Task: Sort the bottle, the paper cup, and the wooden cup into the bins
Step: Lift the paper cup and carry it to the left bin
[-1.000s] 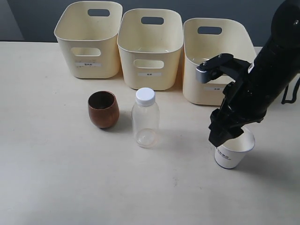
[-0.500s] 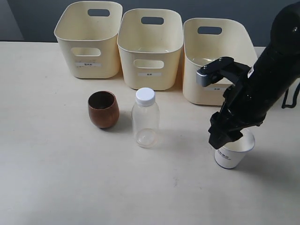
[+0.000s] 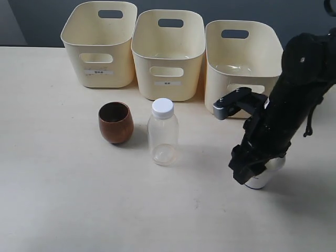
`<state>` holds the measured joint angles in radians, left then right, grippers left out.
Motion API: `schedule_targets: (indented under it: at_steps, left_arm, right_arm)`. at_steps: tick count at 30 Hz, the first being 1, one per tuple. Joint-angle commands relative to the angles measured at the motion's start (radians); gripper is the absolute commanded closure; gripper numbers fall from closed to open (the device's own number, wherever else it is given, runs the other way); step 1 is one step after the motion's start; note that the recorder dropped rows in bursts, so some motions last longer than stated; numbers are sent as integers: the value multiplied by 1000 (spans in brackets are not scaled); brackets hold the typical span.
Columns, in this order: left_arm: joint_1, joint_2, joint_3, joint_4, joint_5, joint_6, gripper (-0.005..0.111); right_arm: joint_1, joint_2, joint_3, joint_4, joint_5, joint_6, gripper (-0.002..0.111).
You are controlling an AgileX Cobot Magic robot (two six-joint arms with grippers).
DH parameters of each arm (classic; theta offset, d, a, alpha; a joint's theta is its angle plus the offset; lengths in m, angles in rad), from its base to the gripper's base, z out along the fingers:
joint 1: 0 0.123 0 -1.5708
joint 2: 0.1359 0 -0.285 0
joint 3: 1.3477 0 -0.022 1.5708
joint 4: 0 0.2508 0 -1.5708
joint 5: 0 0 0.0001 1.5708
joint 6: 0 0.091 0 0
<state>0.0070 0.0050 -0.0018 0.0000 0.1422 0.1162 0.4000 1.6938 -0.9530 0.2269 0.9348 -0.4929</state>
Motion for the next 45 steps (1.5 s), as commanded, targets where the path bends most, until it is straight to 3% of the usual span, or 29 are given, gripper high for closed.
schedule_targets:
  at_steps: [1,6,12,16,21,23,35,45]
  left_arm:
    - [0,-5,2,0,-7,-2,107]
    - [0,-5,2,0,-7,-2,107]
    - [0,-5,2,0,-7,-2,107]
    - [0,-5,2,0,-7,-2,107]
    - [0,-5,2,0,-7,-2,107]
    - [0,-5,2,0,-7,-2,107]
    - [0,-5,2,0,-7,-2,107]
    - [0,-5,2,0,-7,-2,107]
  right_arm:
    - [48,29,2,-83,-43,14,104]
    - [79,-34,-1,-138,-22,17,109]
    - [79,-324,-1,-154,-39,17,109]
    - [79,-499,-34,-148,-123,17,109]
    - [79,-560,-79,-129,-273,18,109]
    - [79,-560,-80,-95,-412,18,109]
    - [79,-365,-80,-84,-816,16,109]
    - [79,-136,-227,-86,-874,16,109]
